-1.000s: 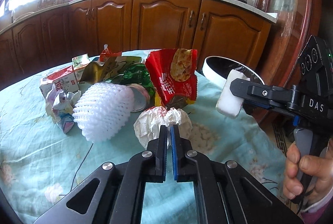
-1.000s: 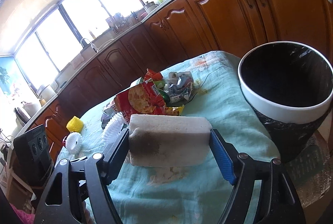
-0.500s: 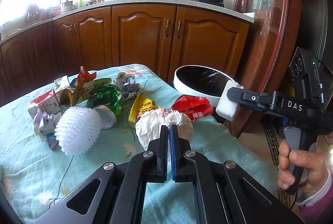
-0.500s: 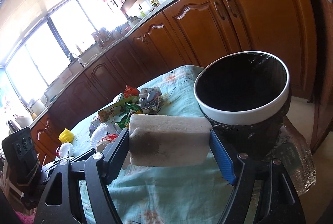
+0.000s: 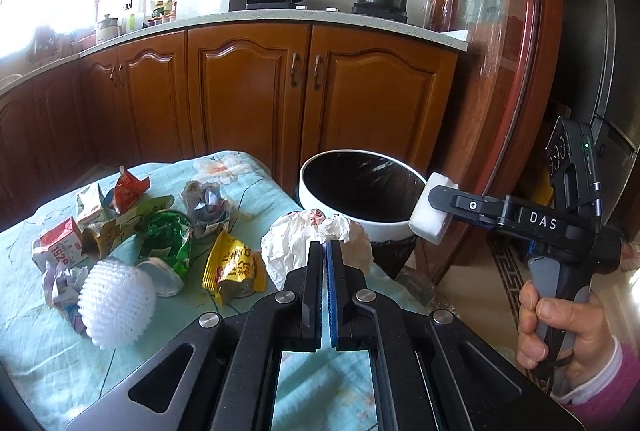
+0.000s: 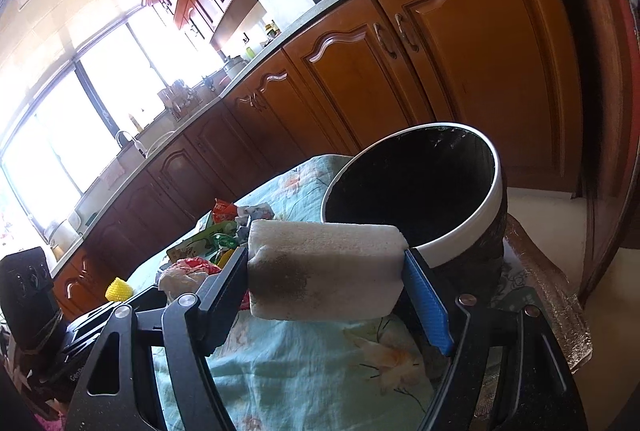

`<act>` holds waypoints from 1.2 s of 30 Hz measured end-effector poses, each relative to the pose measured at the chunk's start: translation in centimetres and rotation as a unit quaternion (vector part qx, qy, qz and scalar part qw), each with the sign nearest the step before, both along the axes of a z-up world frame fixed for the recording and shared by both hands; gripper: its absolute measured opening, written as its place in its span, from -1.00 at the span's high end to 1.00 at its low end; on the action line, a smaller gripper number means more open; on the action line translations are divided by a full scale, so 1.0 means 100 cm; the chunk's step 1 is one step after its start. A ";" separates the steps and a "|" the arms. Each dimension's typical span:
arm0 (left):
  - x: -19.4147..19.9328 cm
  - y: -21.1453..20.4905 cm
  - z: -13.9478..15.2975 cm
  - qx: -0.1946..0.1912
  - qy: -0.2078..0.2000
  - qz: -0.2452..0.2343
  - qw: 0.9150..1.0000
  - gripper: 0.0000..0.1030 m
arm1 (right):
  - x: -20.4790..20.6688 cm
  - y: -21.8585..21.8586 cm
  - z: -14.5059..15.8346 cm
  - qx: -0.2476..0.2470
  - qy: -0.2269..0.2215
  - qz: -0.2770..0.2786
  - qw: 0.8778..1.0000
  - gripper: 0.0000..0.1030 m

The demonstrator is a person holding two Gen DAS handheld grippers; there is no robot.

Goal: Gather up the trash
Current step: 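Carry the foam block with the right tool while the left tool carries the paper ball over the bin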

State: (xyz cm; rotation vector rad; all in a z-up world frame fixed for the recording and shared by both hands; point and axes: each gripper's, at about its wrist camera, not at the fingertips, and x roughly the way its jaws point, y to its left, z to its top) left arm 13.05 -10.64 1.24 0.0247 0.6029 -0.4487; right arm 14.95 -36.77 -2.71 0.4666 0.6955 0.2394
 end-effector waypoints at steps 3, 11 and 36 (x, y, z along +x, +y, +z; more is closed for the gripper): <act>0.009 -0.006 0.005 -0.001 -0.009 -0.003 1.000 0.99 | 0.006 -0.008 -0.001 0.000 -0.001 -0.006 1.000 -0.50; 0.037 -0.016 0.015 -0.004 -0.027 -0.004 1.000 0.99 | 0.019 -0.019 -0.006 0.008 -0.002 -0.016 1.000 -0.50; 0.198 -0.110 -0.033 0.016 0.082 -0.035 0.996 0.97 | 0.104 -0.052 -0.026 -0.101 0.054 0.000 0.993 -0.59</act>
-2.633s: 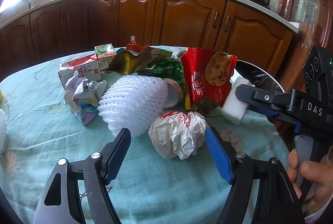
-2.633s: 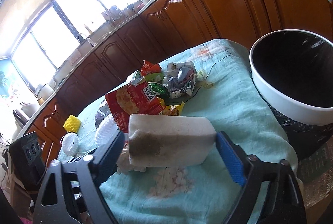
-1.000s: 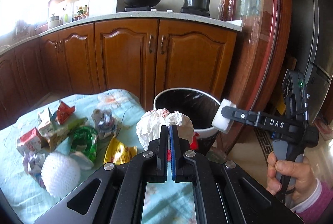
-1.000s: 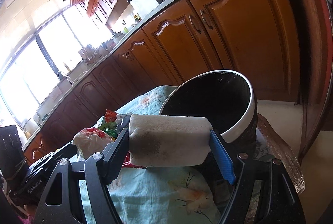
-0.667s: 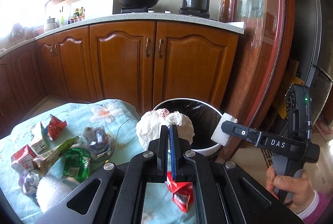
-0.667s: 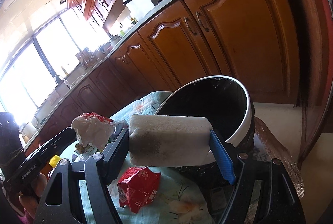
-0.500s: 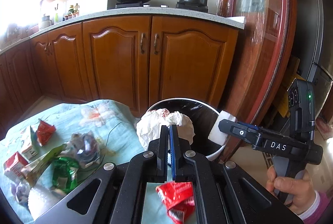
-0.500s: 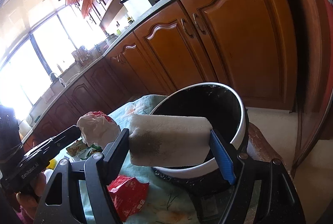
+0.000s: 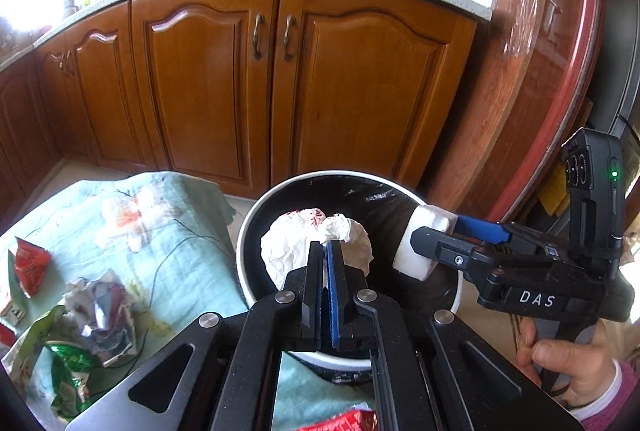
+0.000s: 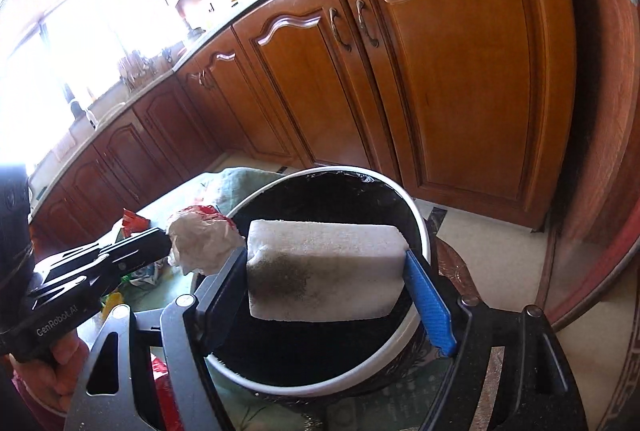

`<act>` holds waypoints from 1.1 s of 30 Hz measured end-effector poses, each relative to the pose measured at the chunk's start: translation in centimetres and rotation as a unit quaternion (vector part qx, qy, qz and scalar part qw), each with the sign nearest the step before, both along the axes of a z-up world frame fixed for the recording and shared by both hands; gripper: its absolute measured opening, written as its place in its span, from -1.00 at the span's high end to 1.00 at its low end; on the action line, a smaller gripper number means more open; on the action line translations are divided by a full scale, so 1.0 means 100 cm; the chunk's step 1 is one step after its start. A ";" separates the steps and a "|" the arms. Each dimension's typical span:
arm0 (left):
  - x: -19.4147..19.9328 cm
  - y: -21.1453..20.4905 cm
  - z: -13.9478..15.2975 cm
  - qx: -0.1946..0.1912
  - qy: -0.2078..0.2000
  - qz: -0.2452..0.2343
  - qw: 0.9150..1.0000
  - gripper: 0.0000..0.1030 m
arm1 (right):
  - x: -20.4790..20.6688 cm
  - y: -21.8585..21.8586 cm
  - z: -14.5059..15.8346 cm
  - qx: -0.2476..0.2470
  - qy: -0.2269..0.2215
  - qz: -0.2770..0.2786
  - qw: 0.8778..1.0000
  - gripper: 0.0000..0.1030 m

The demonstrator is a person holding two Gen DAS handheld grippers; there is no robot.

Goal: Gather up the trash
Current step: 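Carry the foam block with the right tool while the left tool carries the paper ball over the bin, then open both tools to drop the paper ball and foam block into the bin, then grasp the yellow snack packet with the left tool while the right tool grasps the red snack packet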

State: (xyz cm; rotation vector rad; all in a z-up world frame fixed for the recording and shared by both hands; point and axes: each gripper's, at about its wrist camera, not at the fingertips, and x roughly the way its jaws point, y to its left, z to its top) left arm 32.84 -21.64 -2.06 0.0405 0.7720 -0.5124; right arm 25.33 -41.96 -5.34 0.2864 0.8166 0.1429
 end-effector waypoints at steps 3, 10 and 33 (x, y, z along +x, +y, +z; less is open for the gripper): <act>0.013 -0.007 -0.005 0.002 0.022 -0.002 1.000 0.86 | 0.005 -0.002 -0.003 -0.008 0.009 0.002 1.000 -0.63; 0.013 -0.006 -0.004 0.002 0.015 0.013 1.000 0.21 | -0.001 -0.006 -0.006 0.003 0.014 -0.002 1.000 -0.84; -0.105 0.102 0.001 -0.032 0.002 0.105 0.994 -0.11 | -0.089 0.051 0.006 0.057 0.004 -0.013 0.998 -0.94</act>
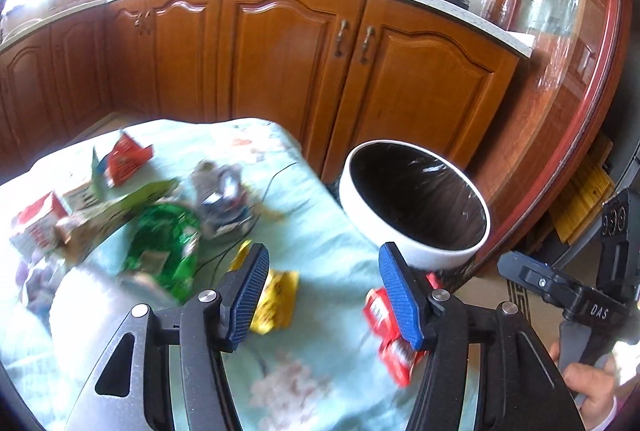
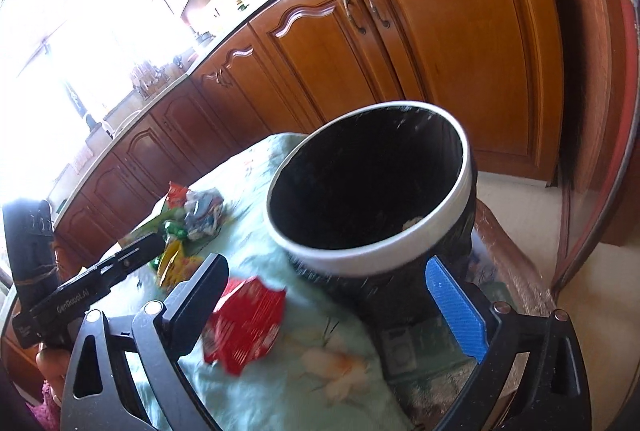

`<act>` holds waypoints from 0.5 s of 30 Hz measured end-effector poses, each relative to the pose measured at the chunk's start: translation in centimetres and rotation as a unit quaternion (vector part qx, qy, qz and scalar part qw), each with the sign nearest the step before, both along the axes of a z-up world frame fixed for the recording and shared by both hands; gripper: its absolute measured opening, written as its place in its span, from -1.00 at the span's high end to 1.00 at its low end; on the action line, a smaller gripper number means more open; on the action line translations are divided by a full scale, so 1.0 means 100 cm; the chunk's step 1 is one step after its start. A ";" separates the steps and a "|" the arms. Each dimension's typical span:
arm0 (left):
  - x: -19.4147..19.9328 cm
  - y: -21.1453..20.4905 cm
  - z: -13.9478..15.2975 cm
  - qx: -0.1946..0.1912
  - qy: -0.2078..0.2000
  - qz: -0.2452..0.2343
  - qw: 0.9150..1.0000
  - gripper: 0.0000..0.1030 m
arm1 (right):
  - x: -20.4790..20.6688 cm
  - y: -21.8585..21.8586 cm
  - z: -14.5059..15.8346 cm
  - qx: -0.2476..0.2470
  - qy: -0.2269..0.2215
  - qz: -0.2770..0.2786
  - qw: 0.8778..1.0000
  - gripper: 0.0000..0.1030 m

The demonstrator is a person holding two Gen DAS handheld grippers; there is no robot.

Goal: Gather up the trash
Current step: 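Grasp the yellow snack packet with the left tool while the right tool grasps the red snack packet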

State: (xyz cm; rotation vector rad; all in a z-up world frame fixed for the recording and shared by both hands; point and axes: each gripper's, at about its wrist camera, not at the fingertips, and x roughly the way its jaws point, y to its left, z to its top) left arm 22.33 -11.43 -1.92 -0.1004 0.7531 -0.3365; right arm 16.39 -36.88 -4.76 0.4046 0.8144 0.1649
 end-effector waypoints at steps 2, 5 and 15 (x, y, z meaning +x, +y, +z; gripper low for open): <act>-0.010 0.011 0.001 -0.002 -0.001 0.004 1.000 -0.12 | -0.007 0.008 0.001 -0.002 0.001 0.001 1.000 -0.94; -0.024 0.022 0.003 0.005 -0.007 0.013 1.000 -0.18 | -0.015 0.019 0.001 0.001 0.003 0.003 1.000 -0.94; -0.044 0.050 -0.002 0.002 0.011 0.033 0.999 -0.26 | -0.024 0.060 -0.002 -0.015 0.012 0.023 1.000 -0.94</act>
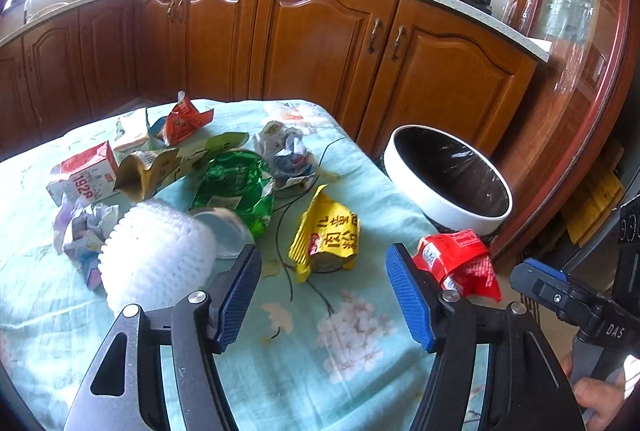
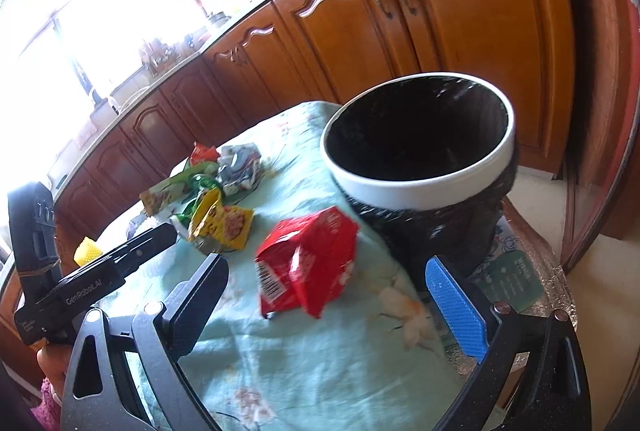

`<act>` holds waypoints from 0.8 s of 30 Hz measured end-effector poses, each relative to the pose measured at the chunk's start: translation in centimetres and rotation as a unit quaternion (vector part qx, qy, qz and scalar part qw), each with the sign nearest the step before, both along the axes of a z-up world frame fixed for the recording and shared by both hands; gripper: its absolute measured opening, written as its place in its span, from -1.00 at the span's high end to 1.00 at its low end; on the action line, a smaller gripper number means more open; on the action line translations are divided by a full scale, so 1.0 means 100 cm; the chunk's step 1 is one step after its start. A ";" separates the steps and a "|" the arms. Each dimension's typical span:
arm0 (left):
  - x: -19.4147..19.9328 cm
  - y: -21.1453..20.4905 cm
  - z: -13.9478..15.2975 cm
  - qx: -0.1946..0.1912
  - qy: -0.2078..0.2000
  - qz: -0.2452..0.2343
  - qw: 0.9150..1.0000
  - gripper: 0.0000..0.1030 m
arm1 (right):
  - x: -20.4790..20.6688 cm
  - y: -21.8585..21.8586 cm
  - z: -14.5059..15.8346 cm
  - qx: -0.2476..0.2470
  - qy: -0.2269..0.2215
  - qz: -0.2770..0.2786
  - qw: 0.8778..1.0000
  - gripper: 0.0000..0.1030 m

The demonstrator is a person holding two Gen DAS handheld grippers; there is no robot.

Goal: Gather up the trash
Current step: 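Grasp the yellow snack packet with the left tool while the right tool grasps the red snack packet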

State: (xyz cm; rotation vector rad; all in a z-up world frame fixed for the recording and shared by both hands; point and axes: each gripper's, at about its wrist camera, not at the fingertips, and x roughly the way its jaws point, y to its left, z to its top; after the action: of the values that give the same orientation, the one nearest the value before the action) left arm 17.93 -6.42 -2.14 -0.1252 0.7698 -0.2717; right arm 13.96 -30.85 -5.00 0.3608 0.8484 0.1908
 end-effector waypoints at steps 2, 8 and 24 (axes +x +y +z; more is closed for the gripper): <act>0.001 0.003 -0.001 -0.002 0.003 0.000 1.000 -0.26 | 0.001 0.002 -0.002 0.005 0.002 -0.001 1.000 -0.94; 0.010 0.002 -0.007 -0.001 0.015 -0.007 1.000 -0.26 | 0.004 0.004 -0.005 0.006 0.007 -0.008 1.000 -0.92; 0.055 -0.017 -0.031 -0.011 0.052 -0.023 0.998 0.54 | 0.024 0.006 -0.026 0.044 0.026 -0.003 0.999 0.11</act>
State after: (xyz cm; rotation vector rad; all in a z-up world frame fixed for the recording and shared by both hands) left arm 23.39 -8.12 -5.27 -0.1438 0.8730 -0.3200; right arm 16.32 -30.22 -7.58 0.4513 0.8915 0.2146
